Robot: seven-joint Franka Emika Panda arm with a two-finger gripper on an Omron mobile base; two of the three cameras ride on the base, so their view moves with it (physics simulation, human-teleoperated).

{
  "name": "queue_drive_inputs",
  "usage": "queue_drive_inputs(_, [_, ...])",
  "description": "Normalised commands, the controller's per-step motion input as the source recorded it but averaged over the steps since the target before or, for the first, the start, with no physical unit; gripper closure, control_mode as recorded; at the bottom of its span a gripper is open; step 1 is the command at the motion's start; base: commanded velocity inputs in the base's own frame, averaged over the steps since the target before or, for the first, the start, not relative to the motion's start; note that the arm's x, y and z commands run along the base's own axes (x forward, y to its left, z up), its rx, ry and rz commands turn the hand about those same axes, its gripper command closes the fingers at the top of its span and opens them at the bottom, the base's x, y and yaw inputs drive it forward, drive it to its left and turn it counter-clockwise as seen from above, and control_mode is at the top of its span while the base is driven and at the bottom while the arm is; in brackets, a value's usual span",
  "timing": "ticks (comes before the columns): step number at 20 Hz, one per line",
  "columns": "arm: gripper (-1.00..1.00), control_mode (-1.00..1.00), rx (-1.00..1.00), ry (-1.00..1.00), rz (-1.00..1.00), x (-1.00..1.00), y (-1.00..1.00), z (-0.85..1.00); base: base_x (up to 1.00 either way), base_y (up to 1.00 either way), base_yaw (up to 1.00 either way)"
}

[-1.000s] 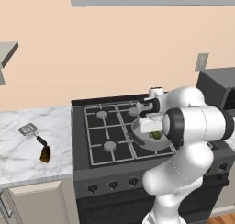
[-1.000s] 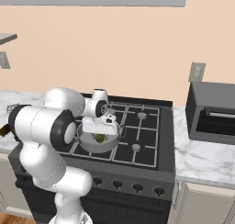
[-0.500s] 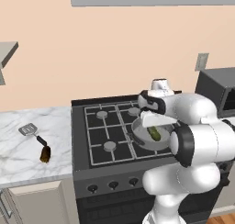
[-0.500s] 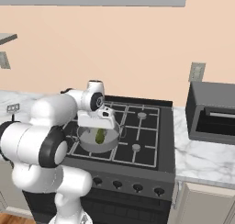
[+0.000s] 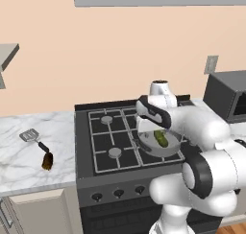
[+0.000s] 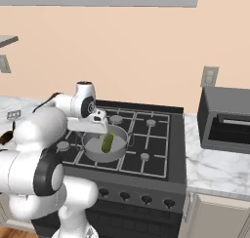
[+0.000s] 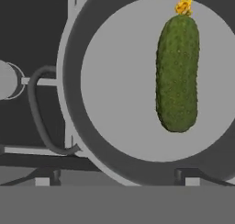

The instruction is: Put the sweet potato and cucumber in the pot. Retrieve the spatula and lightly stir the vegetables in the pot.

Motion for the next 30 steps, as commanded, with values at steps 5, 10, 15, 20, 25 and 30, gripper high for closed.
queue_drive_inputs(5, [-1.0, -1.0, 0.04, -0.13, 0.0, -0.14, 0.69, 0.07, 0.0, 0.0, 0.0])
queue_drive_inputs(10, [-1.0, -1.0, 0.01, -0.12, 0.01, -0.41, 0.7, 0.17, 0.0, 0.0, 0.0])
queue_drive_inputs(15, [-1.0, -1.0, 0.0, -0.12, 0.0, -0.28, 0.95, 0.14, 0.0, 0.0, 0.0])
queue_drive_inputs(20, [-1.0, -1.0, 0.0, -0.16, 0.0, -0.34, 0.86, 0.22, 0.0, 0.0, 0.0])
queue_drive_inputs(25, [-1.0, -1.0, 0.0, -0.07, 0.0, -0.12, 1.0, 0.26, 0.0, 0.0, 0.0])
queue_drive_inputs(30, [-1.0, -1.0, 0.0, 0.0, 0.0, 0.0, 1.0, 0.04, 0.0, 0.0, 0.0])
